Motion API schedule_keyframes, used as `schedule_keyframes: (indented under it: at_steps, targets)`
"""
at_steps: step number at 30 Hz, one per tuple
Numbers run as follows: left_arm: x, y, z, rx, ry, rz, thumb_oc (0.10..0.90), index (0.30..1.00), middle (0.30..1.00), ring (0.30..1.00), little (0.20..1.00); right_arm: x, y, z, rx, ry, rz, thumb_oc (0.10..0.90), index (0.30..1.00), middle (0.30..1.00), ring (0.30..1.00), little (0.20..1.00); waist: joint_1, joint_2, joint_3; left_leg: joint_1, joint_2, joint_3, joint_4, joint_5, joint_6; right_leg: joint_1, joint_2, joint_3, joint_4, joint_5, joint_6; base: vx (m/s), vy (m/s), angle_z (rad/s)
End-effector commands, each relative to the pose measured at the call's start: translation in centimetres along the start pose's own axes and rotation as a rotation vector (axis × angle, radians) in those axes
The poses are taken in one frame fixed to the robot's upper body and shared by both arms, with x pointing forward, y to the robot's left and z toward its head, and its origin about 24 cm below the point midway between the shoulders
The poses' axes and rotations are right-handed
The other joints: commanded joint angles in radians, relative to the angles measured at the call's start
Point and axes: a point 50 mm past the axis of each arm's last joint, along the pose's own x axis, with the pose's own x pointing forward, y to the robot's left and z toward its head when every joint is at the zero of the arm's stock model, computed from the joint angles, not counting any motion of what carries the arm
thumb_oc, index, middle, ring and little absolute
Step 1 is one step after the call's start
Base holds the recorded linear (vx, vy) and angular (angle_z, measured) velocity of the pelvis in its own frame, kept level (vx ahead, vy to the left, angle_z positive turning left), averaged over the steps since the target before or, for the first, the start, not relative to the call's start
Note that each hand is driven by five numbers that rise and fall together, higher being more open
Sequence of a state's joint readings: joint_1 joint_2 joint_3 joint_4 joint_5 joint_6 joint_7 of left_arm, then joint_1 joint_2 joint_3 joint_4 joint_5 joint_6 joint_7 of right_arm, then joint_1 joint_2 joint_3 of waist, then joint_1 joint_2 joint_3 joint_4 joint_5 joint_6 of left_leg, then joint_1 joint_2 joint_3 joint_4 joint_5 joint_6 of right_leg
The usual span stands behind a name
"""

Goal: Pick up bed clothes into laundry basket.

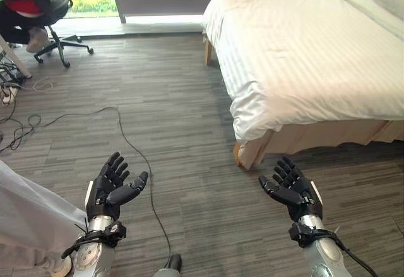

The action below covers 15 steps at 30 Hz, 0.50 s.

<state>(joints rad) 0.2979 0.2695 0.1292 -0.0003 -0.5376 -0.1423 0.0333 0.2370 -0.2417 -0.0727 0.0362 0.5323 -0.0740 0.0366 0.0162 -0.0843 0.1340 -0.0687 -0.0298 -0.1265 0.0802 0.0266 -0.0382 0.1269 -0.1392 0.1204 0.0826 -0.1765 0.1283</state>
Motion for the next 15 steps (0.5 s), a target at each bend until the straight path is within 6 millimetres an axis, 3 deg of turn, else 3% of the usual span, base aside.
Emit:
schedule_keyframes:
  at_steps: [1,4,5,9,10,11,13,15]
  targets:
    - [0.4,-0.2,1.5,0.034,-0.093,-0.032,0.800,0.900,0.900,0.900,0.900,0.3,-0.5,1.1,-0.032,-0.065,0.005,0.800,0.900,0.900,0.900,0.900,-0.011,0.017,-0.095,0.066,-0.038,-0.018,-0.072,-0.099,0.068,-0.117,0.058,0.011,-0.088,0.130,-0.005,0.01,-0.011,-0.06]
    - [0.4,0.1,0.5,0.063,-0.045,-0.033,0.800,0.900,0.900,0.900,0.900,0.1,-1.0,-0.2,-0.051,-0.005,-0.015,0.800,0.900,0.900,0.900,0.900,-0.011,0.015,-0.096,0.071,-0.037,-0.022,-0.076,-0.096,0.067,-0.116,0.059,0.010,-0.086,0.128,-0.006,0.00,-0.019,-0.06]
    - [0.5,0.4,-1.2,0.069,0.023,-0.018,0.800,0.900,0.900,0.900,0.900,-0.2,-1.7,-2.3,-0.044,0.083,-0.054,0.800,0.900,0.900,0.900,0.900,-0.010,0.015,-0.099,0.074,-0.035,-0.026,-0.080,-0.094,0.066,-0.114,0.059,0.007,-0.088,0.127,-0.004,0.00,0.000,0.00]
    - [0.6,1.3,-5.6,0.095,0.211,0.050,0.800,0.900,0.900,0.900,0.900,-0.7,-2.9,-6.4,-0.052,0.255,-0.138,0.800,0.900,0.900,0.900,0.900,-0.008,0.017,-0.105,0.078,-0.034,-0.032,-0.086,-0.088,0.060,-0.111,0.058,0.004,-0.088,0.123,-0.001,0.00,0.000,0.00]
    - [0.7,1.3,-5.6,0.095,0.209,0.050,0.800,0.900,0.900,0.900,0.900,-0.7,-2.9,-6.4,-0.051,0.253,-0.138,0.800,0.900,0.900,0.900,0.900,-0.008,0.017,-0.103,0.078,-0.034,-0.033,-0.086,-0.089,0.060,-0.110,0.058,0.004,-0.088,0.123,-0.001,0.02,-0.011,0.05]
    - [0.1,1.8,-7.9,0.108,0.313,0.080,0.800,0.900,0.900,0.900,0.900,-1.2,-3.4,-7.9,-0.031,0.320,-0.172,0.800,0.900,0.900,0.900,0.900,-0.010,0.018,-0.106,0.080,-0.032,-0.032,-0.088,-0.086,0.058,-0.109,0.057,0.004,-0.087,0.121,0.000,0.01,-0.016,0.08]
    - [-0.3,1.8,-8.9,0.108,0.363,0.088,0.800,0.900,0.900,0.900,0.900,-1.6,-3.6,-8.7,-0.021,0.353,-0.188,0.800,0.900,0.900,0.900,0.900,-0.010,0.019,-0.107,0.082,-0.032,-0.033,-0.090,-0.086,0.057,-0.107,0.057,0.003,-0.086,0.120,0.000,0.02,-0.017,0.09]
    - [-1.8,2.3,-11.4,0.147,0.487,0.113,0.800,0.900,0.900,0.900,0.900,-2.5,-3.9,-10.0,-0.011,0.410,-0.221,0.800,0.900,0.900,0.900,0.900,-0.013,0.021,-0.113,0.087,-0.029,-0.034,-0.093,-0.085,0.054,-0.104,0.057,0.003,-0.085,0.117,0.001,0.03,-0.017,0.02]
